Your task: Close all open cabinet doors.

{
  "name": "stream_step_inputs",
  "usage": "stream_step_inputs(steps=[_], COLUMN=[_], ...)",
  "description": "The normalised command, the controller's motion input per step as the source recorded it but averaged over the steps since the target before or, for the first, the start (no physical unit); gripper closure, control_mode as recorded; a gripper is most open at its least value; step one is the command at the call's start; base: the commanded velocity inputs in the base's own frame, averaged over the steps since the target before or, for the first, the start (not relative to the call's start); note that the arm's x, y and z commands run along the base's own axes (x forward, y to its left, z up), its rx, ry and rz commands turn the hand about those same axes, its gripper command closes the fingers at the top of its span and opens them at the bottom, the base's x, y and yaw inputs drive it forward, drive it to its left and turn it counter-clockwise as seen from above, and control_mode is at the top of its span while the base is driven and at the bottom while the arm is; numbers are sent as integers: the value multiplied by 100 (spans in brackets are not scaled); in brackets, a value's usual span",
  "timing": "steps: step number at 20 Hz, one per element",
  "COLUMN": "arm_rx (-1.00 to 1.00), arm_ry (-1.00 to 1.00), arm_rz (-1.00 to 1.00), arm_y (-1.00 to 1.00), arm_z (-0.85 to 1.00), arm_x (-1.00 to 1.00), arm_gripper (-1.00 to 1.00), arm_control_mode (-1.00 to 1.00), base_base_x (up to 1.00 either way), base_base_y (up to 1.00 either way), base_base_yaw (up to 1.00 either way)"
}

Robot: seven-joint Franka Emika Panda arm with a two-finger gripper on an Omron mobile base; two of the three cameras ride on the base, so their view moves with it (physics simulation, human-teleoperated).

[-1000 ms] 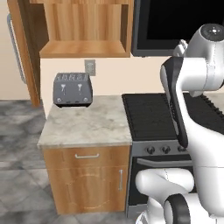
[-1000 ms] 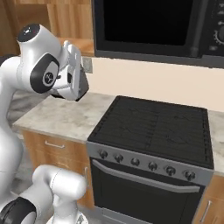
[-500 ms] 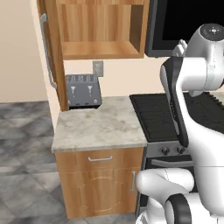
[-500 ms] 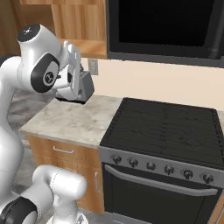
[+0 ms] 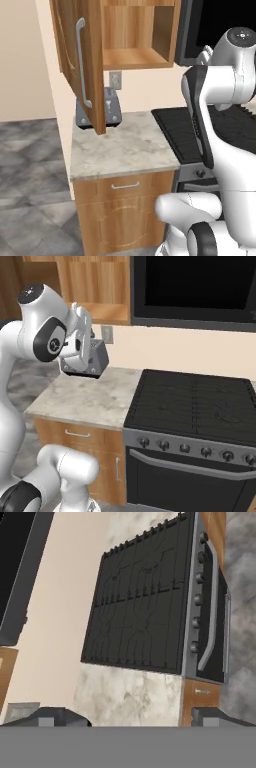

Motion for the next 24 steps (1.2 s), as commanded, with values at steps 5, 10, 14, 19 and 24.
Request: stream_step_inputs(steps=[5,10,14,19,24], arm_rx=[0,0,0,0,0], arm_ry=[0,0,0,0,0], arm_rz=[0,0,0,0,0], arm_y=[0,0,0,0,0], arm_z=[0,0,0,0,0], arm_x=[0,0,0,0,0], arm_gripper=[-100,-100,-100,-100,-100], arm_control_mode=[100,100,100,100,100], base_base_x=[30,25,21,38,31], base_base_y=[17,14,19,8,20], base_base_yaw=[3,15,24,18,1])
